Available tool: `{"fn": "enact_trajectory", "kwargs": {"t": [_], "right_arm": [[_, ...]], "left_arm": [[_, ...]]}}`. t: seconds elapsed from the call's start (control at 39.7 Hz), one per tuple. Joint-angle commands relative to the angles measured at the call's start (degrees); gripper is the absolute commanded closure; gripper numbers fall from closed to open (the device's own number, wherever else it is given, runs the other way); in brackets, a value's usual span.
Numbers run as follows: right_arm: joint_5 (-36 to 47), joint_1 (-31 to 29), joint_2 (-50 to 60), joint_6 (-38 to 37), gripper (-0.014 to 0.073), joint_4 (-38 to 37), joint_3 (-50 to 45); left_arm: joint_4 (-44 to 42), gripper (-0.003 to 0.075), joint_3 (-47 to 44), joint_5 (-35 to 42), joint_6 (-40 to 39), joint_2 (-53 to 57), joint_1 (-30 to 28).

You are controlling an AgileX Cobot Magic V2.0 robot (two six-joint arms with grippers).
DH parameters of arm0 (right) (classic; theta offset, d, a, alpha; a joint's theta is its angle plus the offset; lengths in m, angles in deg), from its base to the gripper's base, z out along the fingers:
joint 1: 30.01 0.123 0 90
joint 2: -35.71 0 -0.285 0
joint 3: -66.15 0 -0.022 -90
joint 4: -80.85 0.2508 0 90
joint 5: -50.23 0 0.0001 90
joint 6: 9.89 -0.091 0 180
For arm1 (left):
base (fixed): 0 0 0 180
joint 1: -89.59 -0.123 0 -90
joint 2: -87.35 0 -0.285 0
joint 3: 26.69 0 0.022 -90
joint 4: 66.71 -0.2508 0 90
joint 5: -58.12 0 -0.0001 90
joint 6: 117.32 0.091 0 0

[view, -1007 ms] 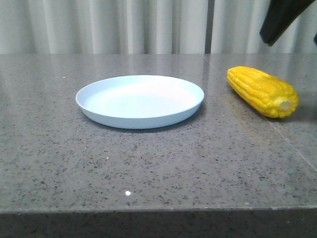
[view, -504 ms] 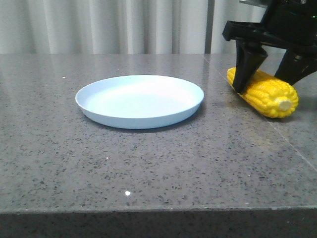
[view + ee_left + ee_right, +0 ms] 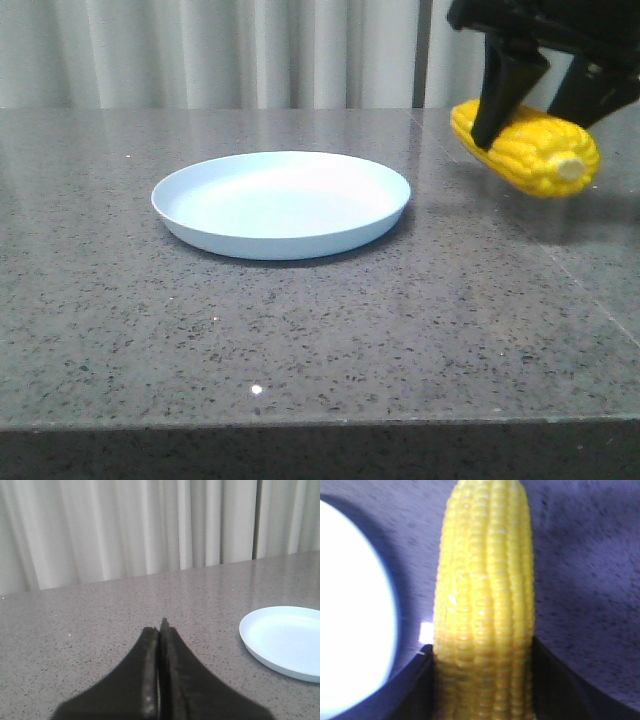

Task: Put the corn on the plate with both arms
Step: 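Close the right gripper on the corn and lift it, then carry the corn with the right gripper over the plate and lower it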

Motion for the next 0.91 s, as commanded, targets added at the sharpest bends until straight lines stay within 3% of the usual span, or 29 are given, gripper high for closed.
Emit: {"fn": "enact_trajectory", "kwargs": {"t": [0.0,0.33,0.48,0.88], "right_arm": [[0.05,3.6,1.9,-4.36,0.0498,-1.92,6.55],[-6.68,18.61,-10.23,-17.26,0.0495,-11.84,25.17],[-7.03,20.51,-14.61,-22.12,0.0494,-11.81,29.74],[-9.57,20.94,-19.15,-22.4,0.0473,-11.53,29.91]], "left_arm": [[-0.01,0.0741,1.52,4.7,-0.06,-0.79,0.53],[-0.01,0.0741,1.52,4.7,-0.06,-0.79,0.53],[-0.01,0.0741,1.52,4.7,-0.06,-0.79,0.53],[-0.01,0.0741,1.52,4.7,-0.06,-0.79,0.53]]}}
